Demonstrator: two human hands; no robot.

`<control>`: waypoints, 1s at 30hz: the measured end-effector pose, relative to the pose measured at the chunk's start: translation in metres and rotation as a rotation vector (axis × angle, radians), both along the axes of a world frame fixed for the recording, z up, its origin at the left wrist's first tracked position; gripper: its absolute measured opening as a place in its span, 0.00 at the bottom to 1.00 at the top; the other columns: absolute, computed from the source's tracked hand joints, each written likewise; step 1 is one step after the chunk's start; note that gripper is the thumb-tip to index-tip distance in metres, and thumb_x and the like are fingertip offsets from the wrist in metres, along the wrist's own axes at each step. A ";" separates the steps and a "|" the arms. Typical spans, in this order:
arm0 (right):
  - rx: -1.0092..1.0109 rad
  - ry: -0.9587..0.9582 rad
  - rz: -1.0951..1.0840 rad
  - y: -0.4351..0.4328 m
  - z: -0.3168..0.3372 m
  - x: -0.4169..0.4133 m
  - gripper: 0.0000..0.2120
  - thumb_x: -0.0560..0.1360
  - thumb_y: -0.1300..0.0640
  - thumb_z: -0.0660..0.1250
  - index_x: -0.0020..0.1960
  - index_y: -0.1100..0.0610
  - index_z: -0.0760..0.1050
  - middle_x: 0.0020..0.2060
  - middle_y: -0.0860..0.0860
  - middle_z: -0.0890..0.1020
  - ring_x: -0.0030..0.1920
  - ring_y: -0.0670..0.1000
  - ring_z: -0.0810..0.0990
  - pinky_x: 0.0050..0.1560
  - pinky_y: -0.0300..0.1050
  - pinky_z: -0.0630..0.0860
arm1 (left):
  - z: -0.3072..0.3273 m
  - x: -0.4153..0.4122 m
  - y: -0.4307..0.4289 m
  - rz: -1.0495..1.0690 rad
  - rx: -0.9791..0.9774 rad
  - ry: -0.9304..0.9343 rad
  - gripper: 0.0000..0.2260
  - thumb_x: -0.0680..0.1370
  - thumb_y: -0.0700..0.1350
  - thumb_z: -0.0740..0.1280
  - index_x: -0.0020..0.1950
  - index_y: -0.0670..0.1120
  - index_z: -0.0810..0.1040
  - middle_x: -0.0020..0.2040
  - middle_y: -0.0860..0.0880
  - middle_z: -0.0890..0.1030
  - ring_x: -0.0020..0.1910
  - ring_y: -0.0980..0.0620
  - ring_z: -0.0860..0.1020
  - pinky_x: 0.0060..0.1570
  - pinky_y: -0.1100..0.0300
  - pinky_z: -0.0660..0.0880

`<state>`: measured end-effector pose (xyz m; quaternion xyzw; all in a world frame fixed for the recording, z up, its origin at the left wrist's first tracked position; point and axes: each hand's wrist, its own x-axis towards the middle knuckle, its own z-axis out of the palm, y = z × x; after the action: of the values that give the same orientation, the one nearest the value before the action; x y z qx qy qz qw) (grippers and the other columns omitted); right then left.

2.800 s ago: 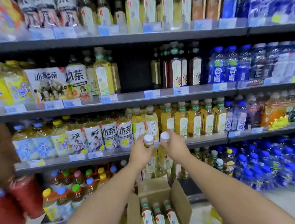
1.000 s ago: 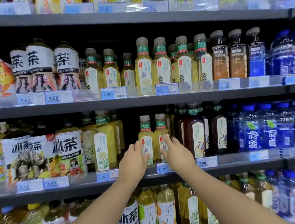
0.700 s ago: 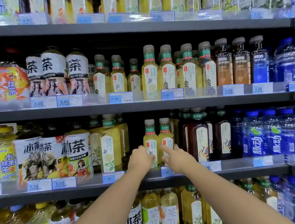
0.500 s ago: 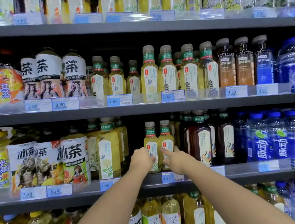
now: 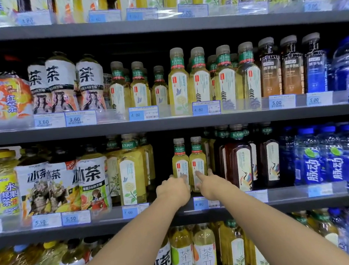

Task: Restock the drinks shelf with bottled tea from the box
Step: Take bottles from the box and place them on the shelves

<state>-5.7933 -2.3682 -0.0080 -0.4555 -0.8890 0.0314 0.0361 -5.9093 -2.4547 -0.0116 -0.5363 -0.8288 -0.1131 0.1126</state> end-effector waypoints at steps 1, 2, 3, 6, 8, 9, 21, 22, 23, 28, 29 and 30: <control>-0.007 -0.031 0.012 0.009 -0.001 -0.004 0.36 0.77 0.60 0.56 0.79 0.43 0.44 0.79 0.53 0.41 0.77 0.62 0.54 0.70 0.64 0.64 | 0.001 -0.001 0.004 0.003 -0.035 -0.029 0.23 0.82 0.56 0.55 0.78 0.59 0.60 0.71 0.44 0.70 0.63 0.42 0.73 0.54 0.46 0.74; -0.021 -0.049 0.014 0.014 0.001 -0.007 0.36 0.76 0.62 0.56 0.79 0.45 0.45 0.79 0.52 0.41 0.77 0.63 0.54 0.71 0.63 0.65 | 0.003 -0.003 0.009 0.001 -0.060 -0.056 0.23 0.82 0.56 0.55 0.78 0.61 0.59 0.72 0.44 0.69 0.64 0.42 0.73 0.56 0.46 0.74; -0.031 -0.081 0.010 0.020 0.003 -0.011 0.37 0.76 0.63 0.56 0.79 0.45 0.45 0.79 0.53 0.42 0.76 0.64 0.56 0.70 0.63 0.65 | 0.004 -0.006 0.015 0.000 -0.072 -0.071 0.24 0.82 0.56 0.56 0.78 0.62 0.58 0.72 0.45 0.69 0.65 0.43 0.72 0.56 0.47 0.74; -0.025 -0.096 -0.026 0.027 0.012 -0.020 0.37 0.78 0.61 0.57 0.79 0.44 0.44 0.78 0.62 0.51 0.72 0.65 0.64 0.68 0.61 0.68 | 0.006 -0.021 0.036 0.012 -0.125 -0.066 0.26 0.81 0.53 0.58 0.78 0.63 0.56 0.72 0.46 0.70 0.66 0.43 0.72 0.59 0.47 0.75; -0.047 -0.108 -0.042 0.040 0.012 -0.027 0.39 0.78 0.63 0.58 0.79 0.43 0.40 0.78 0.61 0.44 0.76 0.65 0.57 0.72 0.60 0.64 | 0.007 -0.033 0.051 0.037 -0.209 -0.085 0.30 0.80 0.52 0.59 0.79 0.64 0.51 0.77 0.46 0.63 0.71 0.41 0.66 0.65 0.44 0.70; -0.063 -0.110 -0.043 0.045 0.014 -0.029 0.40 0.78 0.64 0.58 0.79 0.42 0.38 0.78 0.60 0.40 0.77 0.63 0.53 0.73 0.60 0.62 | 0.008 -0.038 0.058 0.051 -0.257 -0.094 0.32 0.79 0.51 0.60 0.79 0.64 0.48 0.79 0.46 0.58 0.74 0.39 0.62 0.69 0.42 0.67; 0.001 -0.058 -0.067 0.094 0.010 -0.063 0.34 0.77 0.65 0.59 0.80 0.57 0.50 0.77 0.60 0.55 0.74 0.61 0.63 0.71 0.53 0.66 | -0.005 -0.092 0.128 0.017 -0.374 -0.055 0.38 0.79 0.48 0.61 0.81 0.56 0.39 0.82 0.50 0.41 0.79 0.36 0.47 0.74 0.37 0.56; 0.039 -0.062 -0.069 0.096 0.008 -0.066 0.29 0.77 0.65 0.59 0.77 0.60 0.59 0.74 0.61 0.62 0.71 0.61 0.67 0.69 0.53 0.69 | -0.007 -0.095 0.133 0.010 -0.366 -0.055 0.39 0.78 0.48 0.62 0.81 0.55 0.40 0.82 0.50 0.40 0.79 0.36 0.47 0.75 0.38 0.56; 0.088 -0.051 -0.081 0.097 0.006 -0.069 0.24 0.77 0.65 0.59 0.73 0.61 0.66 0.70 0.60 0.69 0.68 0.60 0.71 0.66 0.53 0.72 | -0.009 -0.096 0.135 0.005 -0.361 -0.062 0.39 0.78 0.47 0.62 0.81 0.54 0.40 0.82 0.50 0.40 0.79 0.37 0.47 0.75 0.39 0.55; 0.272 -0.021 -0.091 0.094 0.012 -0.082 0.25 0.78 0.64 0.58 0.74 0.54 0.64 0.66 0.58 0.72 0.64 0.59 0.75 0.55 0.51 0.74 | -0.012 -0.099 0.144 -0.005 -0.330 -0.088 0.42 0.77 0.46 0.63 0.81 0.51 0.37 0.81 0.49 0.38 0.79 0.37 0.48 0.75 0.40 0.56; 0.262 -0.068 -0.099 0.095 0.015 -0.084 0.29 0.78 0.63 0.59 0.77 0.53 0.58 0.68 0.58 0.71 0.65 0.59 0.73 0.56 0.52 0.74 | -0.012 -0.099 0.144 -0.001 -0.319 -0.102 0.42 0.77 0.47 0.63 0.81 0.51 0.36 0.81 0.49 0.38 0.79 0.37 0.49 0.75 0.40 0.56; 0.241 -0.102 -0.118 0.097 0.016 -0.085 0.33 0.78 0.62 0.60 0.79 0.51 0.52 0.70 0.58 0.69 0.66 0.60 0.72 0.58 0.53 0.73 | -0.014 -0.099 0.145 -0.002 -0.314 -0.115 0.42 0.78 0.46 0.63 0.81 0.50 0.36 0.81 0.49 0.38 0.79 0.38 0.49 0.76 0.40 0.56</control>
<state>-5.8779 -2.2712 0.0082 -0.5004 -0.8586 -0.1008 0.0470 -6.0080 -2.3093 -0.0253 -0.5410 -0.8407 -0.0127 -0.0203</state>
